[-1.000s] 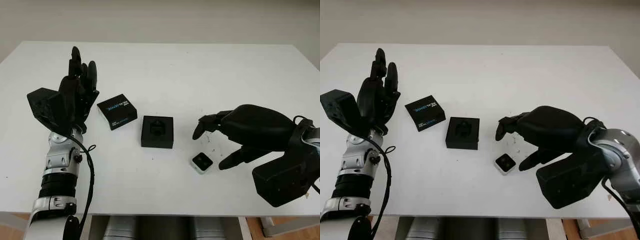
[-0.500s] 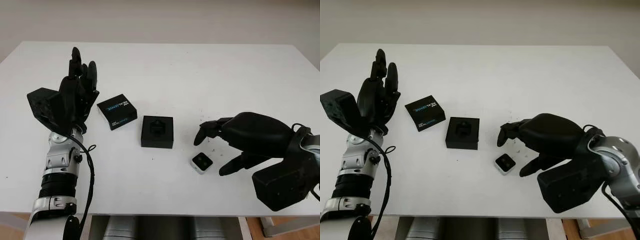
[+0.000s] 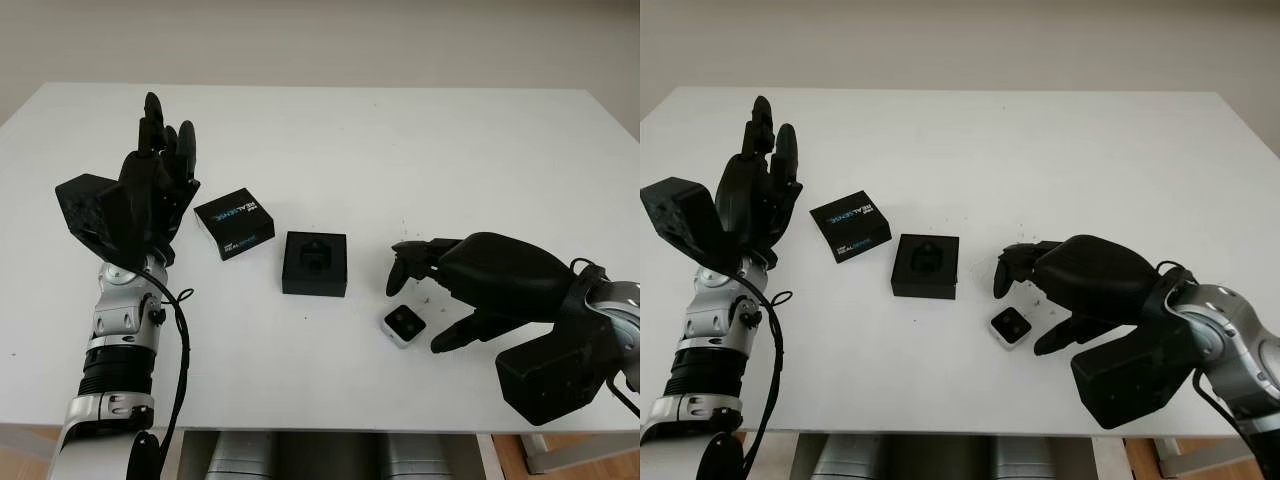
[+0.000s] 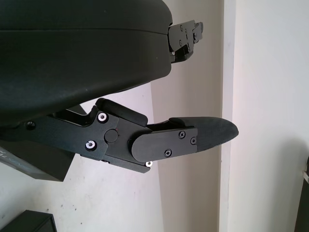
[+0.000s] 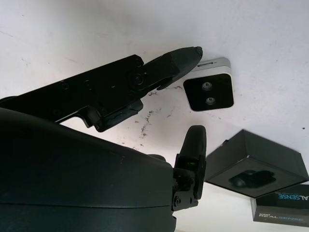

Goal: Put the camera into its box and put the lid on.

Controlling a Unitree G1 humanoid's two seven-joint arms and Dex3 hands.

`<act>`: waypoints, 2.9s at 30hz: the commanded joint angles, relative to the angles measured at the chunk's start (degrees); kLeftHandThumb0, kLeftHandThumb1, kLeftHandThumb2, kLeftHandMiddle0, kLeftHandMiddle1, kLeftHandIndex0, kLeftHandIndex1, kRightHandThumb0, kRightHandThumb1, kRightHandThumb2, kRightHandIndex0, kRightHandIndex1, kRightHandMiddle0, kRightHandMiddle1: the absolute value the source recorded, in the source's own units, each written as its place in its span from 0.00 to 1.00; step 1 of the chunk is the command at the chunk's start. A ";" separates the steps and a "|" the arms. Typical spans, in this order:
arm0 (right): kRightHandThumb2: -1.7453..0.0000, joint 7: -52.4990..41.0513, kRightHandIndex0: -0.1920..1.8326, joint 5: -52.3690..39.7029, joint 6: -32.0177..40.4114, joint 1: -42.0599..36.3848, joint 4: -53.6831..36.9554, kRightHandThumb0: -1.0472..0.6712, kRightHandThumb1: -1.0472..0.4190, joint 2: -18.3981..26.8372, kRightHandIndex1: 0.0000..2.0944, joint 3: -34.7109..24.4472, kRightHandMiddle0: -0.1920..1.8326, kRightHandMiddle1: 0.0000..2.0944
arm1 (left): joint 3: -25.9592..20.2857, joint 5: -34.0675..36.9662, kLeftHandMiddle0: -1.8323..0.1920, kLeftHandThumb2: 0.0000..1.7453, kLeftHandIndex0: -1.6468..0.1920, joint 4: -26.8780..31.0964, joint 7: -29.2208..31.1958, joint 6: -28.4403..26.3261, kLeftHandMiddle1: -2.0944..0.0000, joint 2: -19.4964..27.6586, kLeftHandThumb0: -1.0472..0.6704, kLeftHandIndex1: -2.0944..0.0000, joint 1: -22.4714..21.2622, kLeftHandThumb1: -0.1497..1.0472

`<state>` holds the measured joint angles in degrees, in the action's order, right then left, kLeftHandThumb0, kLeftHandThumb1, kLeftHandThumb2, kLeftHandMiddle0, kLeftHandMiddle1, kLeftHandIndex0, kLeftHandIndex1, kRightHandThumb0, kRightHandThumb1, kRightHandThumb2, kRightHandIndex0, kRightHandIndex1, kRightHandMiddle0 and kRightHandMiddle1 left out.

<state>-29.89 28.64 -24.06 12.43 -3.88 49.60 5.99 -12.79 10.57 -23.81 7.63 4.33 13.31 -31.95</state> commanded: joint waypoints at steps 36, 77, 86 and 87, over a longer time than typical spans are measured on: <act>0.97 -2.02 0.22 -2.41 -0.40 1.06 1.07 0.29 0.11 -1.36 0.03 2.26 0.14 0.53 | 0.23 -1.12 1.00 0.31 1.00 3.77 -1.04 -1.59 0.99 0.83 0.22 0.99 1.45 1.00; 0.97 1.28 0.23 -1.75 -4.17 1.36 7.70 0.34 0.09 -2.19 0.03 3.60 0.17 0.62 | 0.49 -0.76 1.00 0.31 1.00 4.62 -1.53 -2.50 1.00 -0.44 0.22 1.00 1.82 1.00; 0.97 0.69 0.23 -1.91 -3.75 1.07 7.25 0.34 0.08 -2.21 0.03 3.73 0.20 0.61 | 0.61 -1.06 1.00 0.32 1.00 4.34 -1.61 -1.53 1.00 -0.62 0.23 1.00 1.91 1.00; 0.97 1.09 0.24 -1.85 -4.08 0.97 7.55 0.34 0.08 -2.31 0.03 3.69 0.20 0.61 | 0.62 -1.01 1.00 0.32 1.00 4.40 -1.54 -1.61 1.00 -0.62 0.24 1.00 1.97 1.00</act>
<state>-28.83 26.72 -27.91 13.58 3.34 47.79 9.25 -12.41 9.71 -20.26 6.06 2.21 13.03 -30.43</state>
